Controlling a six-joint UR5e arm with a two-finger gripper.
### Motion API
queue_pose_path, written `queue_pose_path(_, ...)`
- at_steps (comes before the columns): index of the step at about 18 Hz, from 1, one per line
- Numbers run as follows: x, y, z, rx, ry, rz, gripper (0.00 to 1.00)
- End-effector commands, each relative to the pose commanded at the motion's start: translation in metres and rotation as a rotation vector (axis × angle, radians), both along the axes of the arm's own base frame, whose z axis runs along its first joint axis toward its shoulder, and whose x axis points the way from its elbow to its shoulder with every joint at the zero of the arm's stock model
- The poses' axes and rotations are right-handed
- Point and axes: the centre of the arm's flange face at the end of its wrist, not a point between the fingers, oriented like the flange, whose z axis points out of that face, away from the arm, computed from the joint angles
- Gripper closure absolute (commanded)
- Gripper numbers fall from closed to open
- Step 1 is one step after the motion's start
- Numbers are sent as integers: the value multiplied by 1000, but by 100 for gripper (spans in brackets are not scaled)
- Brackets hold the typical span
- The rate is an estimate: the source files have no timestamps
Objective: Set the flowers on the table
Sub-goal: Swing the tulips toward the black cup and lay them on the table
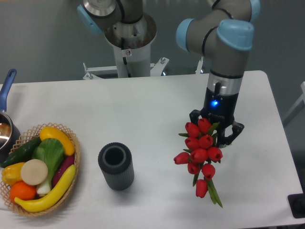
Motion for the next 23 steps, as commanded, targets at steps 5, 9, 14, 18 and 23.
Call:
queue_pose_path(5, 4, 19, -54, -121, -42, -31, 58)
queue_pose_path(9, 6, 32, -84, -143, -76, -51, 58)
queue_pose_path(14, 14, 36, -98, -154, -103, -56, 58)
queue_pose_path(18, 27, 40, -107, -164, -122, -70, 56)
queue_pose_path(23, 32, 39, -109, -168, -122, -80, 11)
